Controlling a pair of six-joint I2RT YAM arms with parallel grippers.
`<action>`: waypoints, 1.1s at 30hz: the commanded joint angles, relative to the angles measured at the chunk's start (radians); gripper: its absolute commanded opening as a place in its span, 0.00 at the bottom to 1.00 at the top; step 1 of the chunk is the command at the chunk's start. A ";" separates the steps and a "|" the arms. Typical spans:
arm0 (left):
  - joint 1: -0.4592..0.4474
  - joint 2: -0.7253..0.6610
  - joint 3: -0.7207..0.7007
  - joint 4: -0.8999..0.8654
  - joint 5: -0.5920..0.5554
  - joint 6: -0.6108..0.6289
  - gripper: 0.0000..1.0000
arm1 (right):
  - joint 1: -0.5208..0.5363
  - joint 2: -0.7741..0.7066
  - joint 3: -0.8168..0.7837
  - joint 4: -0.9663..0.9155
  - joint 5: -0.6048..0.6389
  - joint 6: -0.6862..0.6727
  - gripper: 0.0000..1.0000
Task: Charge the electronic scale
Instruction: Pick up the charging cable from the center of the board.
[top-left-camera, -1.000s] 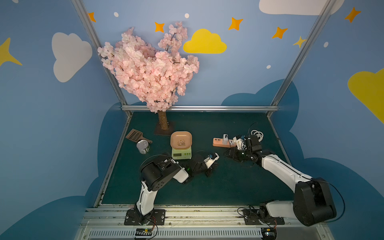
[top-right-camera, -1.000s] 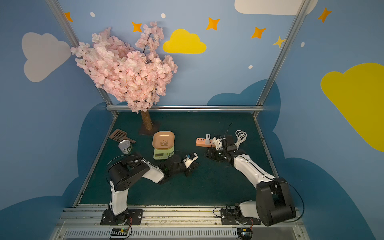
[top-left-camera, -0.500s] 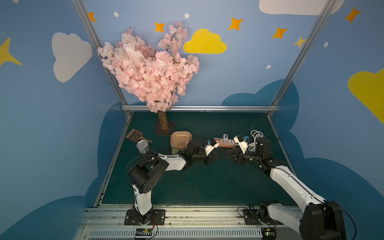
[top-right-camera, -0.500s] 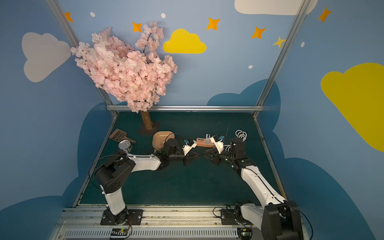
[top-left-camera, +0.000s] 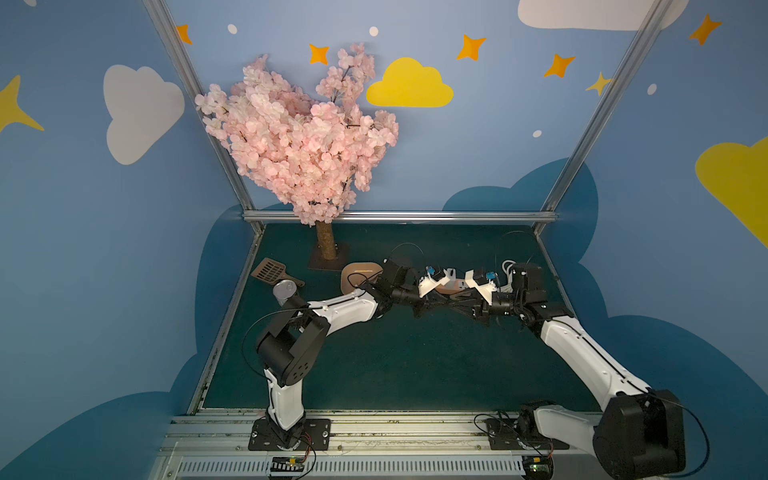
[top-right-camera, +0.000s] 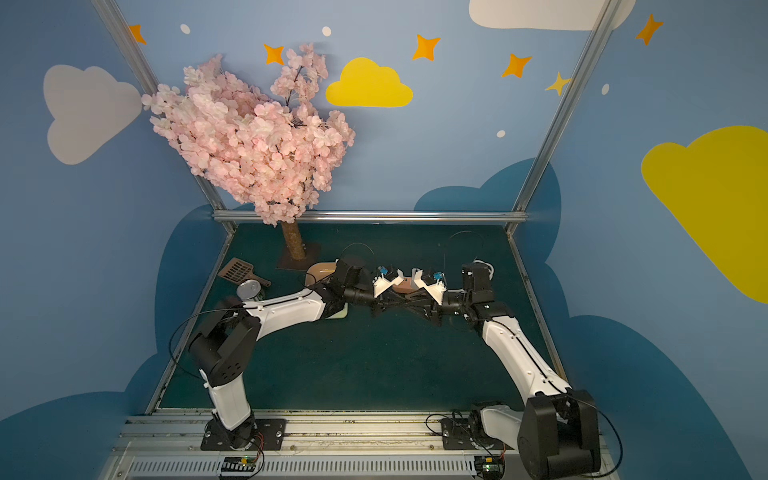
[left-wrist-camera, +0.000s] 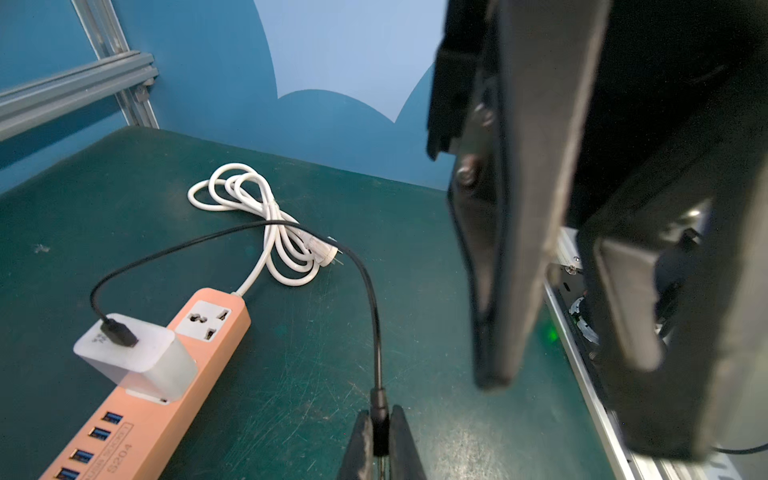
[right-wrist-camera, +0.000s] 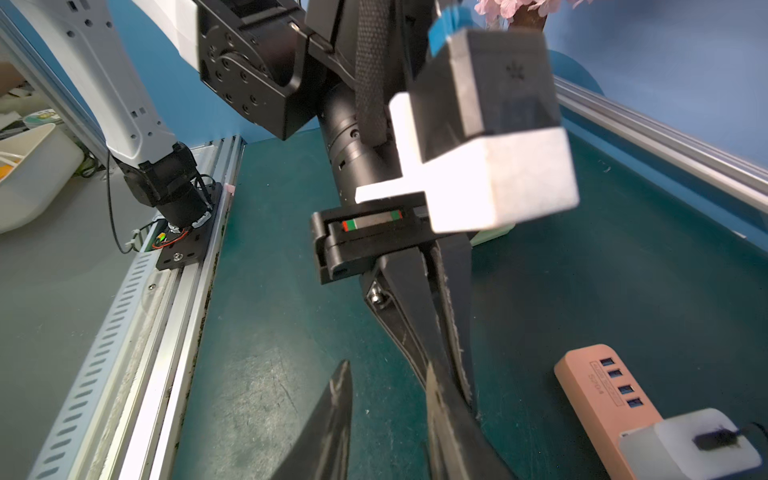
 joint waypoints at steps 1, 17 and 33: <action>0.004 0.009 0.033 -0.090 0.028 0.098 0.09 | -0.012 0.047 0.081 -0.148 -0.027 -0.094 0.28; 0.042 0.037 0.223 -0.362 0.000 0.288 0.11 | -0.064 0.139 0.162 -0.234 -0.015 -0.220 0.33; 0.048 0.084 0.361 -0.507 0.025 0.337 0.11 | -0.079 0.169 0.227 -0.239 0.009 -0.264 0.42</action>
